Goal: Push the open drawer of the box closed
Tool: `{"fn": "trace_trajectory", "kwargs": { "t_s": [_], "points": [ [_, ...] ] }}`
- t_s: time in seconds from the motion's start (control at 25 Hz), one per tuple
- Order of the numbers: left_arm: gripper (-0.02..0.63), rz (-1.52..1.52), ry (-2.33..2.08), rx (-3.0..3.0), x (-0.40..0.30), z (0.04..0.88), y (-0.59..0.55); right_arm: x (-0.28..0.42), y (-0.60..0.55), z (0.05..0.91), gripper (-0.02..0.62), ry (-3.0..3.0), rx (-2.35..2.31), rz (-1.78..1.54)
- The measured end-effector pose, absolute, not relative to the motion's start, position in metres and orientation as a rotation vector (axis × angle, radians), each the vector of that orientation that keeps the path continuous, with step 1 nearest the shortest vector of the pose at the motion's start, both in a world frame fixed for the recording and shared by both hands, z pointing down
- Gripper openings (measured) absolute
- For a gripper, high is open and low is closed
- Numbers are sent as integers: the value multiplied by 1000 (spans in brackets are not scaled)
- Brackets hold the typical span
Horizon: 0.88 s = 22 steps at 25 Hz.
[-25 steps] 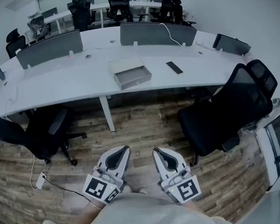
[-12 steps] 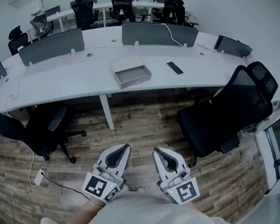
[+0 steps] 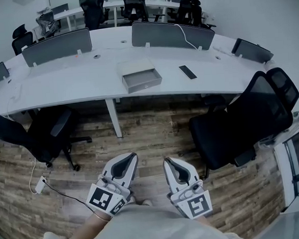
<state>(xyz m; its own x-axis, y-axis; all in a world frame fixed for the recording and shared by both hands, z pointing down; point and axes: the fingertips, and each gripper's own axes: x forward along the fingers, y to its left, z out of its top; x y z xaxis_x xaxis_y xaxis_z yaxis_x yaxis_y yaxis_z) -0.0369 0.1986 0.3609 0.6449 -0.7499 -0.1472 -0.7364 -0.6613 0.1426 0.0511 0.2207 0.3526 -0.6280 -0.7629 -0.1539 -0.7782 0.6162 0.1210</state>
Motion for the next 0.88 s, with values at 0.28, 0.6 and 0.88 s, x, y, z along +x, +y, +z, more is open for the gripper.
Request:
{"fn": "trace_trajectory", "kwargs": {
  "t_s": [0.28, 0.6, 0.88],
  "points": [
    [18, -316, -1332, 2761, -27, 365, 197, 68, 218, 361, 20, 2773, -1284, 310],
    [18, -325, -1368, 2741, -24, 368, 183, 72, 203, 365, 20, 2793, -1245, 332],
    [18, -340, -1365, 2743, -24, 368, 148, 71, 167, 365, 20, 2804, -1248, 342]
  ]
}}
